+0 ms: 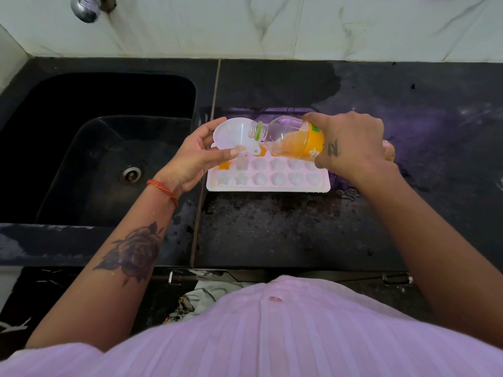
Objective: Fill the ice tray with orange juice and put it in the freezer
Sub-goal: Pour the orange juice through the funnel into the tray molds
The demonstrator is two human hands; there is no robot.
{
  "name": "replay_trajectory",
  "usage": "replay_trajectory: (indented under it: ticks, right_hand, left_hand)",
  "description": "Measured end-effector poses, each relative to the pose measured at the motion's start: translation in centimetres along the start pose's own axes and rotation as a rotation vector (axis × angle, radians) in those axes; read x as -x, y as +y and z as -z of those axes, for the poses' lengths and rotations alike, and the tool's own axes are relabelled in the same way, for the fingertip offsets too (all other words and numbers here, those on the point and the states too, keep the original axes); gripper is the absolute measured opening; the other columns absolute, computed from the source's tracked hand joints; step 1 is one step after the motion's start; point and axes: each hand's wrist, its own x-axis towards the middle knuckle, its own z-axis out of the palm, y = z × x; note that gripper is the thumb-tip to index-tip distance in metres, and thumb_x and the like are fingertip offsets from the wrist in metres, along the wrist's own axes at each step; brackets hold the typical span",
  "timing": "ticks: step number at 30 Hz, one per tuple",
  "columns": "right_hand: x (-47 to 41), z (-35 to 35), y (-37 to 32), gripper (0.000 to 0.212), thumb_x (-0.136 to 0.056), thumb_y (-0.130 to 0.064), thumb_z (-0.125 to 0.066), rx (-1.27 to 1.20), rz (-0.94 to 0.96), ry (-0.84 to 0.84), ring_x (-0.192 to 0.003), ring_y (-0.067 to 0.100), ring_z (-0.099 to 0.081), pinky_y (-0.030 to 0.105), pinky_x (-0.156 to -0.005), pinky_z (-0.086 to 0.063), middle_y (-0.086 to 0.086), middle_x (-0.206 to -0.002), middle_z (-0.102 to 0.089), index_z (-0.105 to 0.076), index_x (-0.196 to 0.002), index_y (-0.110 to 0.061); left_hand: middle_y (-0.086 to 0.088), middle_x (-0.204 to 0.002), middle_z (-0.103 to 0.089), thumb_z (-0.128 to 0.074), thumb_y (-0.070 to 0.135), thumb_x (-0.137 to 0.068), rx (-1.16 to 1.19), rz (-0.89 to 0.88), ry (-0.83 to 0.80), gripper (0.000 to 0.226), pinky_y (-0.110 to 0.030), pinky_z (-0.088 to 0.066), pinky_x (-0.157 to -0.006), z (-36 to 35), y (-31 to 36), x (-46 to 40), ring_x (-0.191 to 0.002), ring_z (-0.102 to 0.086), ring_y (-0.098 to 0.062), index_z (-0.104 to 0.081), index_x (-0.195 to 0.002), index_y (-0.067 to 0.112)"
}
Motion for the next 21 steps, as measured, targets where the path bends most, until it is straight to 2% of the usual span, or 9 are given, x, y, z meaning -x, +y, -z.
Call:
replay_trajectory:
  ticks: [9, 15, 18, 21]
  right_hand:
    - [0.14, -0.21, 0.32, 0.056, -0.085, -0.029, -0.067, 0.039, 0.019, 0.028, -0.1, 0.035, -0.059, 0.032, -0.07, -0.029, 0.01, -0.107, -0.065, -0.042, -0.135, -0.037]
    - [-0.13, -0.22, 0.05, 0.053, -0.087, -0.027, -0.065, 0.063, 0.028, 0.036, -0.097, 0.033, -0.06, 0.032, -0.069, -0.031, 0.009, -0.104, -0.065, -0.043, -0.134, -0.036]
    - [-0.22, -0.11, -0.02, 0.053, -0.087, -0.027, -0.066, 0.068, 0.035, 0.043, -0.097, 0.033, -0.06, 0.032, -0.069, -0.031, 0.009, -0.104, -0.065, -0.044, -0.134, -0.034]
    - [-0.23, 0.01, -0.1, 0.055, -0.087, -0.029, -0.066, 0.072, 0.042, 0.045, -0.099, 0.033, -0.059, 0.031, -0.069, -0.031, 0.009, -0.106, -0.065, -0.043, -0.136, -0.033]
  left_hand:
    - [-0.003, -0.124, -0.059, -0.07, -0.007, -0.074, -0.019, 0.004, 0.005, 0.068, -0.026, -0.057, -0.076, -0.26, -0.61, -0.25, -0.115, -0.06, -0.019, -0.047, -0.134, 0.016]
    - [-0.01, -0.133, -0.055, -0.07, -0.008, -0.073, -0.018, -0.001, 0.002, 0.071, -0.032, -0.058, -0.083, -0.03, -0.77, -0.3, -0.118, -0.059, -0.022, -0.046, -0.137, 0.014]
    - [-0.01, -0.133, -0.055, -0.072, -0.005, -0.07, -0.018, 0.001, 0.006, 0.074, -0.033, -0.058, -0.084, -0.08, -0.73, -0.27, -0.118, -0.059, -0.023, -0.046, -0.136, 0.015]
    - [-0.011, -0.134, -0.054, -0.077, 0.006, -0.058, -0.01, 0.001, -0.005, 0.082, -0.036, -0.057, -0.086, -0.07, -0.59, -0.19, -0.119, -0.057, -0.025, -0.048, -0.134, 0.017]
